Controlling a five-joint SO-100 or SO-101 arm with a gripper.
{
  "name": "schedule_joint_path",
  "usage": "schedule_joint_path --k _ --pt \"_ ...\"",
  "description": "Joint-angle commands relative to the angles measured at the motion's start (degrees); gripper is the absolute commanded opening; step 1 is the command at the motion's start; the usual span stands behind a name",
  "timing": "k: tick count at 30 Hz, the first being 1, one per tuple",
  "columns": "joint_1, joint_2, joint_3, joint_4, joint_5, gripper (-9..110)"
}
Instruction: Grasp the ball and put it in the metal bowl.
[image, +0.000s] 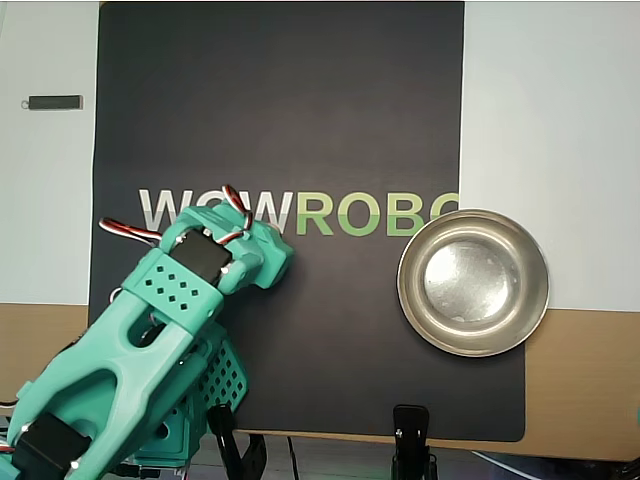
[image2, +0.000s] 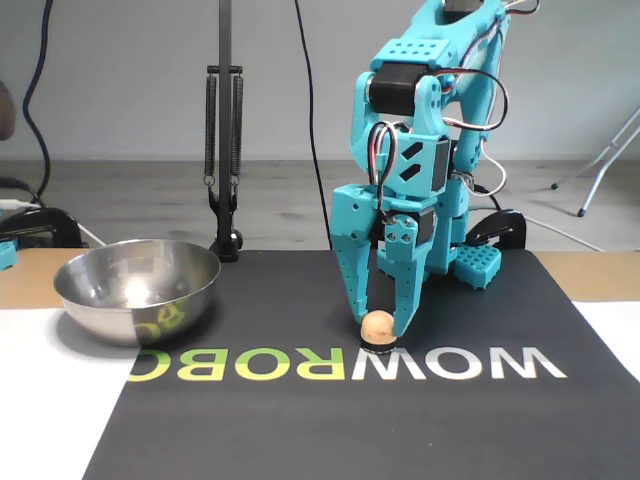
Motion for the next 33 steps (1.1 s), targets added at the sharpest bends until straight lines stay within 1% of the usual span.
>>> schedule_joint_path --k 1,10,18,28,33 --pt "0.1 0.6 -3.2 -0.2 -0.4 24" --pt "0.5 0.1 -11.0 0.3 0.1 24" --pt "5.1 -0.1 -17.4 0.7 0.2 24" --pt "12.4 -0.4 -30.9 18.5 0.2 25" --pt "16.1 -4.7 -37.8 26.7 0.3 25"
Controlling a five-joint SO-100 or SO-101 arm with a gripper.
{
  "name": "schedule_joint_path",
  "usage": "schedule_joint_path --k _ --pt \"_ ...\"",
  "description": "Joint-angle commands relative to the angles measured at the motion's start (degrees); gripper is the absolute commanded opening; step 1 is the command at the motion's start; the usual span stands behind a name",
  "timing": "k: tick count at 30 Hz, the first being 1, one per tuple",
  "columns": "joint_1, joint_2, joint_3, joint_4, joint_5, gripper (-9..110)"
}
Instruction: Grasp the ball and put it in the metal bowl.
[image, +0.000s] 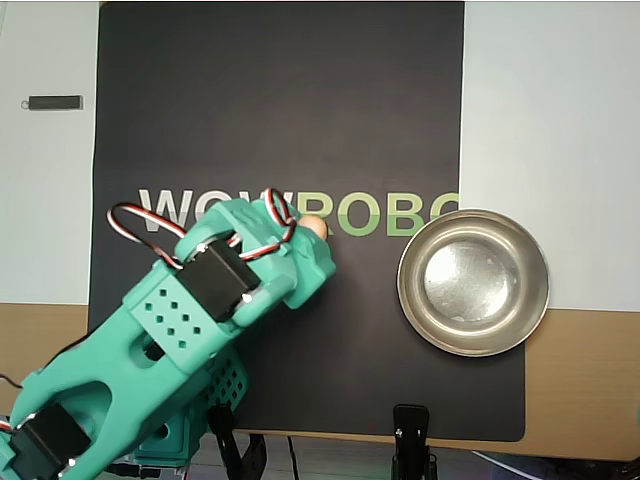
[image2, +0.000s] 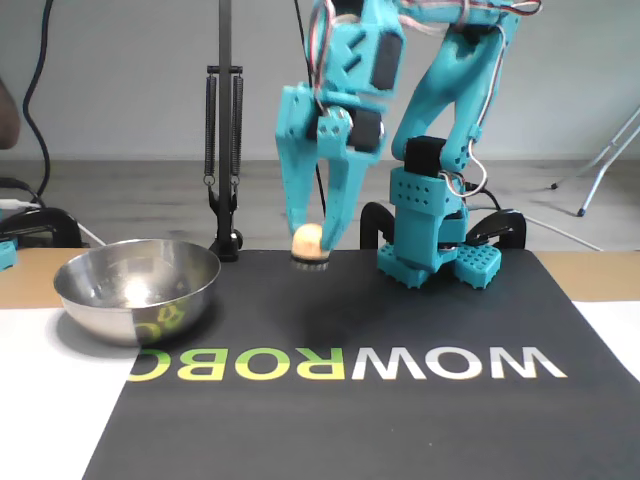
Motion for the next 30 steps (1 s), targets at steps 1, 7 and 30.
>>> schedule_joint_path --k 1,7,30 --pt "2.1 -2.6 -6.5 4.5 0.4 25" --pt "4.5 -10.6 -15.9 6.8 9.9 25" --pt "13.8 -30.2 -38.1 6.7 39.7 39"
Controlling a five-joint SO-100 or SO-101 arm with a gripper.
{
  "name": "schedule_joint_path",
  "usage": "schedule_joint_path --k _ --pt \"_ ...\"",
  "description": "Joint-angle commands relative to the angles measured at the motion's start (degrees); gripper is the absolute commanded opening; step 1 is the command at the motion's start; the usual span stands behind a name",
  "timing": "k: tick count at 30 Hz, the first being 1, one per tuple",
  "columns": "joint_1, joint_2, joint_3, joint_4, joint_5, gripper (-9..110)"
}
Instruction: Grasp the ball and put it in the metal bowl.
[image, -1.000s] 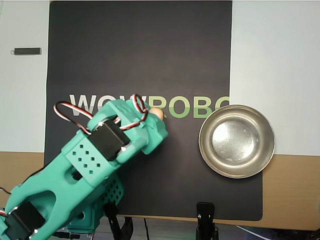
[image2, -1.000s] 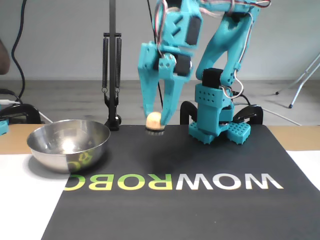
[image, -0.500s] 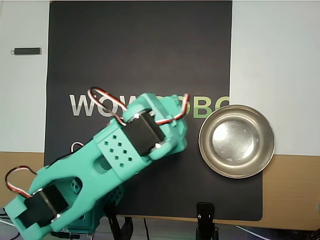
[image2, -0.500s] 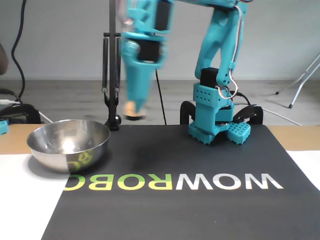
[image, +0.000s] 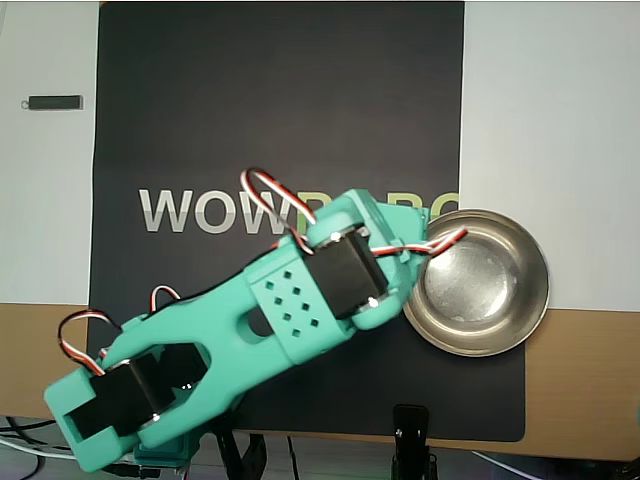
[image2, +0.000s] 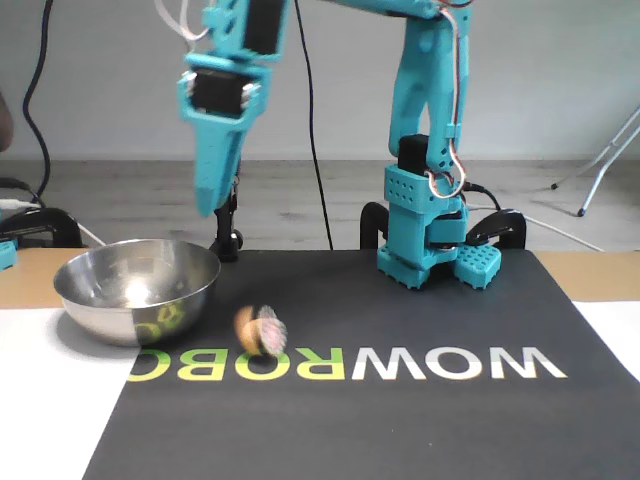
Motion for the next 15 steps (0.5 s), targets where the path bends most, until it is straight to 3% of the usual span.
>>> schedule_joint_path --k 1,15 --pt "0.7 -1.8 -4.5 0.2 0.3 39" --pt "-8.7 -8.3 -3.6 0.2 -0.2 39"
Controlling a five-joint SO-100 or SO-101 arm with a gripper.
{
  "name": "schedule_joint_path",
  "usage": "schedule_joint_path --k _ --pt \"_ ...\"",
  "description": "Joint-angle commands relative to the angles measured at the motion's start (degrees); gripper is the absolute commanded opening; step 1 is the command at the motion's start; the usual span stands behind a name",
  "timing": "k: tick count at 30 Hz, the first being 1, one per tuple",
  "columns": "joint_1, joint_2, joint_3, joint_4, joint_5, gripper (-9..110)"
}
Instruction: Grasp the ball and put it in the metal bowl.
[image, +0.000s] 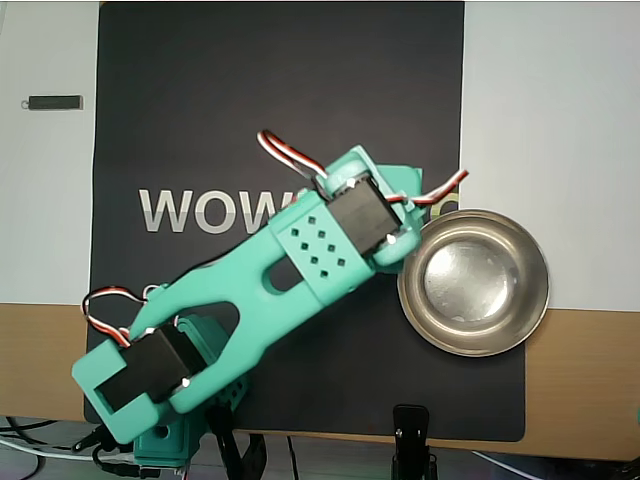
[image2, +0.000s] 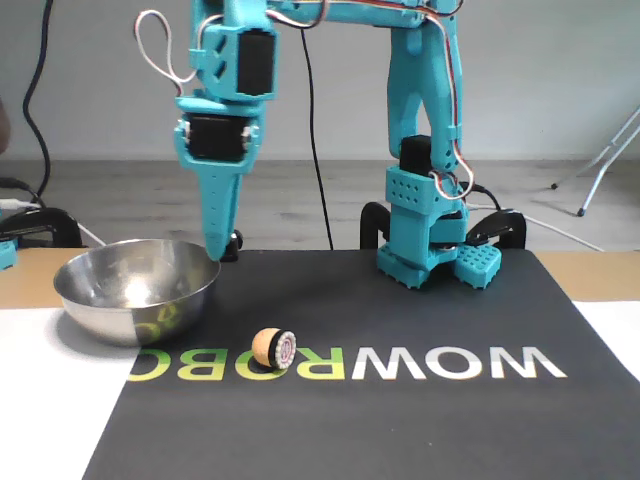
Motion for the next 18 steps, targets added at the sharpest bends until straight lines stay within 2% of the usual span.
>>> schedule_joint_path --k 1,6,18 --pt "-1.5 0.3 0.1 0.2 -0.8 39" --pt "-2.4 0.4 5.6 0.2 -6.5 39" --pt "-2.4 0.3 12.8 -6.2 -6.3 40"
